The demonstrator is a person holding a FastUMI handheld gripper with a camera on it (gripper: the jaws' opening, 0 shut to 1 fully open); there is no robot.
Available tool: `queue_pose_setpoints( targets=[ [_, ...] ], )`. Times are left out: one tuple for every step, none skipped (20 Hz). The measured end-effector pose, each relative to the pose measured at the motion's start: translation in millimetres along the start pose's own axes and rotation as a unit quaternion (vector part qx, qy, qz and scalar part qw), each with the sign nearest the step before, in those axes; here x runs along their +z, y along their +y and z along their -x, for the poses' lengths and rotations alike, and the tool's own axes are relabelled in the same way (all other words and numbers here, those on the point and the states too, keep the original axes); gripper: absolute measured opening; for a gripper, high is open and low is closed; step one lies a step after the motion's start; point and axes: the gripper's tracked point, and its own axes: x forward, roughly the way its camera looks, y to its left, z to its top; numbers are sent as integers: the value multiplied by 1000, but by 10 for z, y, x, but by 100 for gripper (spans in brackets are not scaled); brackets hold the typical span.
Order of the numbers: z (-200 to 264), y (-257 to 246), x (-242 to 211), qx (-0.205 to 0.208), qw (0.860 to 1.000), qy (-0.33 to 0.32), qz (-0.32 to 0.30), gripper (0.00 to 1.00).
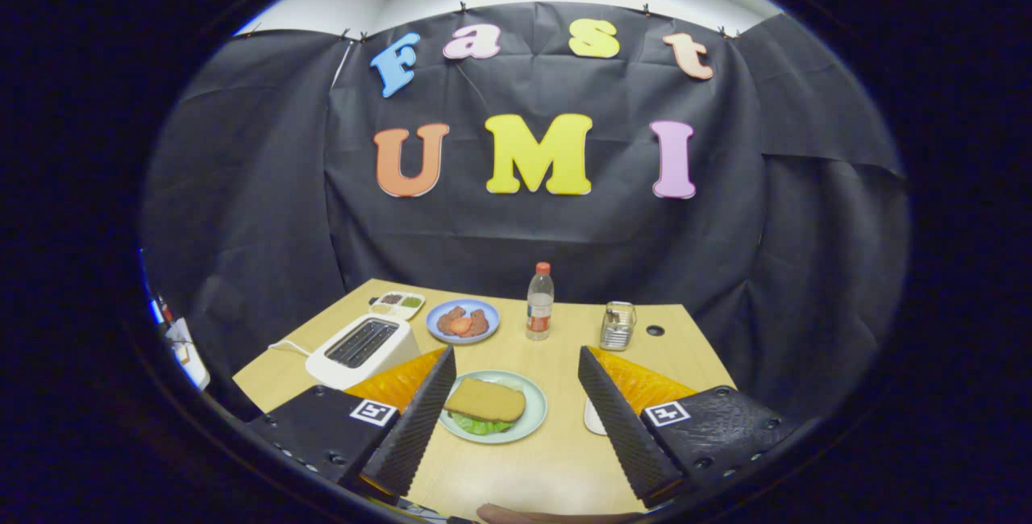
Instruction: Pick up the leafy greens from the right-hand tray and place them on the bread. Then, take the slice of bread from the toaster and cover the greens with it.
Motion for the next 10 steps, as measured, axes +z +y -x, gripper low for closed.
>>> queue_pose_setpoints(
  targets=[
    [114, -25, 99, -4, 1000, -18, 1, 95],
    [238, -50, 207, -10, 999, -34, 3, 95],
    [340, -63, 270, -17, 999, -45, 7, 95],
    [439, -77, 324, -24, 998, -54, 15, 95],
    [526, -71, 378, -29, 998, -61, 21, 96],
    [597, -62, 443, -31, 997, -71, 25, 96],
    [666, -48, 507, -35, 996, -81, 28, 95],
    [725, -43, 524, -37, 995, -83, 29, 95],
    [738, -5, 512, -36, 996, -82, 26, 95],
    [768, 19, 478, -36, 996, -77, 21, 96]
  ],
)
